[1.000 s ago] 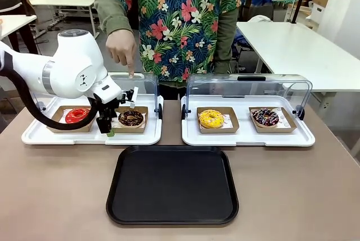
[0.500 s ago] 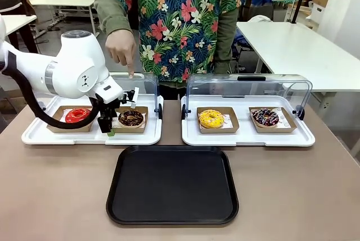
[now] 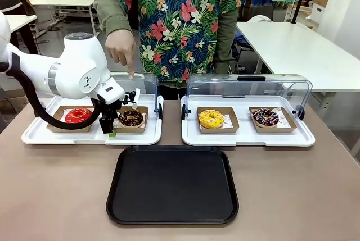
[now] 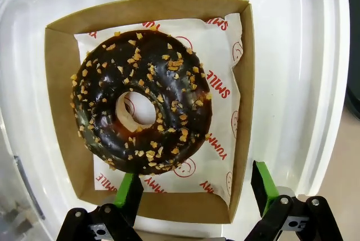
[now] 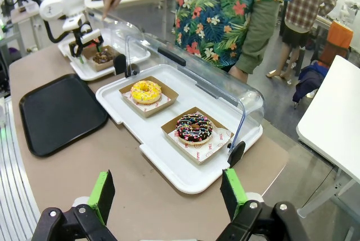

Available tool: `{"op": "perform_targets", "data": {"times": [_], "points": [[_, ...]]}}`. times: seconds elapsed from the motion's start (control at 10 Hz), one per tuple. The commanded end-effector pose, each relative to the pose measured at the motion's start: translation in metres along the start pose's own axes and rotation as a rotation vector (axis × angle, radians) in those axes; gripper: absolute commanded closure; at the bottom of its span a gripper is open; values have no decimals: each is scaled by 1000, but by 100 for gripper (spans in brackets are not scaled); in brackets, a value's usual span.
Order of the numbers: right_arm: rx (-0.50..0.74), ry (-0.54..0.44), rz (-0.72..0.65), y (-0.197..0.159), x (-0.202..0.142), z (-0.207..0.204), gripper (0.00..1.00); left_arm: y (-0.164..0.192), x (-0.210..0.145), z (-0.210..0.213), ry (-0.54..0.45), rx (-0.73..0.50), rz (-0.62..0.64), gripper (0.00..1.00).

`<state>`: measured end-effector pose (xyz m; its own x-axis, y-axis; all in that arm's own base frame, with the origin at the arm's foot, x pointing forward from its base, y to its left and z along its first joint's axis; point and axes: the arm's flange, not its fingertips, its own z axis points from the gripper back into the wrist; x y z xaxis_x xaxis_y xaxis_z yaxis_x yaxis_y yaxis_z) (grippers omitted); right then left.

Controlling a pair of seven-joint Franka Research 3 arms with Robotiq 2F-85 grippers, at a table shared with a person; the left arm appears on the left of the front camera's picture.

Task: Move the second donut from the left to the tray.
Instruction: Pick up the Paper togo box containing the Donut indicated by the person and place it on the Handle tray.

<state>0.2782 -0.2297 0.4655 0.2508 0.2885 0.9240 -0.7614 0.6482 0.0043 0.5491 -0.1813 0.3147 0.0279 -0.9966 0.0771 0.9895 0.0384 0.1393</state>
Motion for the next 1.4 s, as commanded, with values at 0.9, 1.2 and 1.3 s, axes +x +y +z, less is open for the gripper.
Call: {"op": "perform_targets", "data": {"times": [0.9,1.2,1.3], "points": [[-8,-34,25,-2,1,-1,0,-1,0,8,49,-6,-14,100],[-8,-34,25,-2,1,-1,0,-1,0,7,42,-25,-38,100],[-8,-34,25,-2,1,-1,0,0,1,4,43,-10,-25,100]]}}
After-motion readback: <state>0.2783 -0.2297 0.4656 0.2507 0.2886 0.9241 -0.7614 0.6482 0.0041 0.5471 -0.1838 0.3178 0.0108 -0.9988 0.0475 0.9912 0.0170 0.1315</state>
